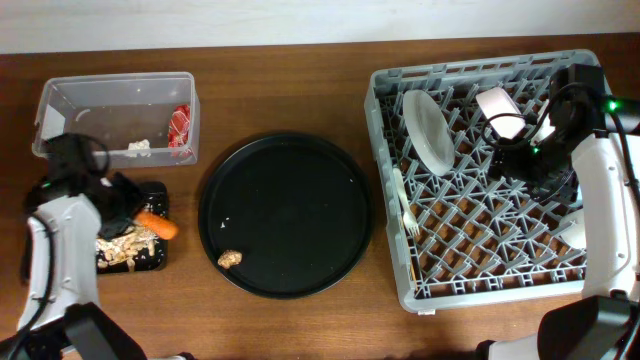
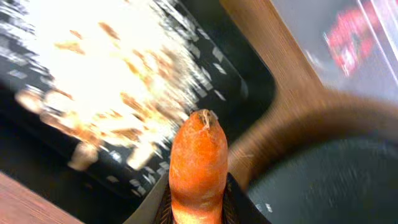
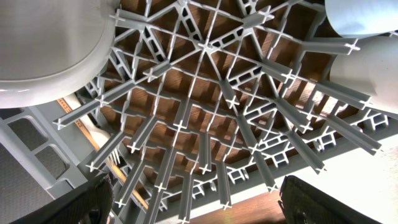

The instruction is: Sort waste into correct bins and load items into the dishwasher rack

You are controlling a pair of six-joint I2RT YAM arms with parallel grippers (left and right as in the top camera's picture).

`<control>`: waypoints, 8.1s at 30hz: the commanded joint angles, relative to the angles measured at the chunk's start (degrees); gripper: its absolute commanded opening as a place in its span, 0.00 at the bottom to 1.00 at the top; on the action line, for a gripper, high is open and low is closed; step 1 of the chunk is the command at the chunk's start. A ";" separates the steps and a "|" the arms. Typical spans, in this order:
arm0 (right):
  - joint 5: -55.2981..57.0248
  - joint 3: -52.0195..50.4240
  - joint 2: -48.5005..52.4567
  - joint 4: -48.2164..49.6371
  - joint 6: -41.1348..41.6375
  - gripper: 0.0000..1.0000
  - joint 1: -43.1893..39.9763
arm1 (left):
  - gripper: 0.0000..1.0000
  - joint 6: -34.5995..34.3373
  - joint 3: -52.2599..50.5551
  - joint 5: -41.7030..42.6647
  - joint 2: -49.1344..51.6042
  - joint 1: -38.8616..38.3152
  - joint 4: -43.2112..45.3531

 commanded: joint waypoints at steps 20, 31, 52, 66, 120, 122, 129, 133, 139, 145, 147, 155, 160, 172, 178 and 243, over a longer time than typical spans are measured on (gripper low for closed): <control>-0.15 -0.31 0.22 -0.04 -0.39 0.89 -0.07 | 0.19 0.79 0.28 -9.88 3.96 6.82 2.91; -0.15 -0.31 0.22 -0.07 -0.39 0.89 -0.07 | 0.20 0.79 0.28 -10.05 12.00 6.82 2.49; -0.13 -0.31 0.22 -0.09 -0.39 0.89 -0.07 | 0.87 3.82 6.51 -2.19 2.91 -3.76 -6.60; -0.15 -0.31 0.22 0.00 -0.39 0.89 -0.07 | 0.98 4.42 -10.71 -2.25 3.04 -29.62 -0.55; -0.13 -0.31 0.22 -0.02 -0.42 0.89 -0.07 | 0.27 12.57 -13.75 -4.17 7.89 -35.54 1.42; -0.13 -0.31 0.22 -0.02 -0.42 0.89 -0.07 | 0.17 12.57 -13.75 -4.20 7.89 -35.50 1.44; -0.13 -0.31 0.22 -0.04 -0.42 0.89 -0.07 | 0.01 12.57 -12.17 -4.20 7.87 -35.50 1.31; -0.13 -0.31 0.22 -0.04 -0.42 0.89 -0.07 | 0.00 12.59 -9.84 -4.22 7.87 -35.15 0.15; -0.13 -0.31 0.22 -0.04 -0.42 0.89 -0.07 | 0.00 12.79 -4.28 -4.37 7.80 -31.74 -3.67; -0.13 -0.31 0.22 -0.04 -0.42 0.89 -0.07 | 0.00 15.15 3.65 -4.42 6.45 -23.28 -8.52; -0.13 -0.31 0.22 -0.04 -0.42 0.89 -0.07 | 0.00 15.10 5.35 -4.33 5.81 -19.52 -8.98; -0.13 -0.31 0.22 -0.02 -0.42 0.89 -0.07 | 0.00 12.68 6.03 -4.17 5.14 -4.83 -5.92; -0.13 -0.31 0.22 -0.02 -0.42 0.89 -0.07 | 0.00 12.50 6.03 -4.20 6.58 0.17 -3.15; -0.13 -0.31 0.22 -0.07 -0.42 0.89 -0.07 | 0.41 12.52 5.97 -4.17 11.52 1.90 -2.25; -0.13 -0.31 0.22 -0.07 -0.42 0.89 -0.07 | 0.65 12.52 5.97 -4.15 11.52 1.90 -3.37; -0.72 -42.47 -54.90 25.70 -0.31 0.99 15.34 | 0.99 22.12 -25.75 3.34 -49.86 -22.64 3.96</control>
